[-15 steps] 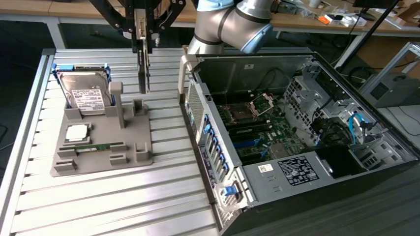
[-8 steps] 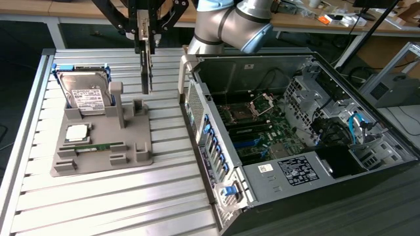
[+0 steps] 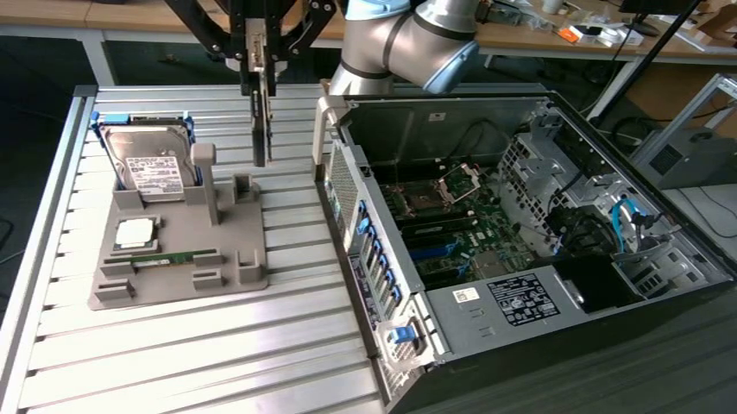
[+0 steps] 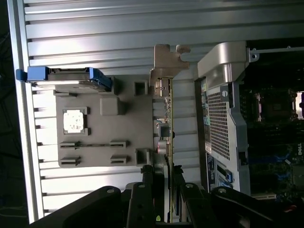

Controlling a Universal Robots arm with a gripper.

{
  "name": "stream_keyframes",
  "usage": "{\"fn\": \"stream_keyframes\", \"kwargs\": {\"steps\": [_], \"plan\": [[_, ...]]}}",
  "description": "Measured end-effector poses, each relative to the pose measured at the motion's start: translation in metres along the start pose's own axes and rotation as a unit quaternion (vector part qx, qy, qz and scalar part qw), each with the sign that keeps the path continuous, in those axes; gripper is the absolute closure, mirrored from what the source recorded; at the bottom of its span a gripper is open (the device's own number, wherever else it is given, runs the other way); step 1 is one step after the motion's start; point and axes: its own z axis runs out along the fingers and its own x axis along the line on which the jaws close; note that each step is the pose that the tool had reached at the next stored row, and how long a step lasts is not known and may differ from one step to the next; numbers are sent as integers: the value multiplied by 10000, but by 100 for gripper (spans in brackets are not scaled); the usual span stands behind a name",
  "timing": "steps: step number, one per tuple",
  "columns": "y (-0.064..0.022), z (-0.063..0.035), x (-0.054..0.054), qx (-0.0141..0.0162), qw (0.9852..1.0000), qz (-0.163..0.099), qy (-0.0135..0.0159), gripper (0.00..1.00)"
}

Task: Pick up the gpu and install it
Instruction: 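Pick up the gpu and move the gpu toward the slot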

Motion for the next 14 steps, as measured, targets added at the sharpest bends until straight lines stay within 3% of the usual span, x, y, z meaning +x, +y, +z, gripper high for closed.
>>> {"fn": "stream_keyframes", "kwargs": {"steps": [14], "plan": [[-21, 1, -71, 2, 10000, 0, 0, 73]]}}
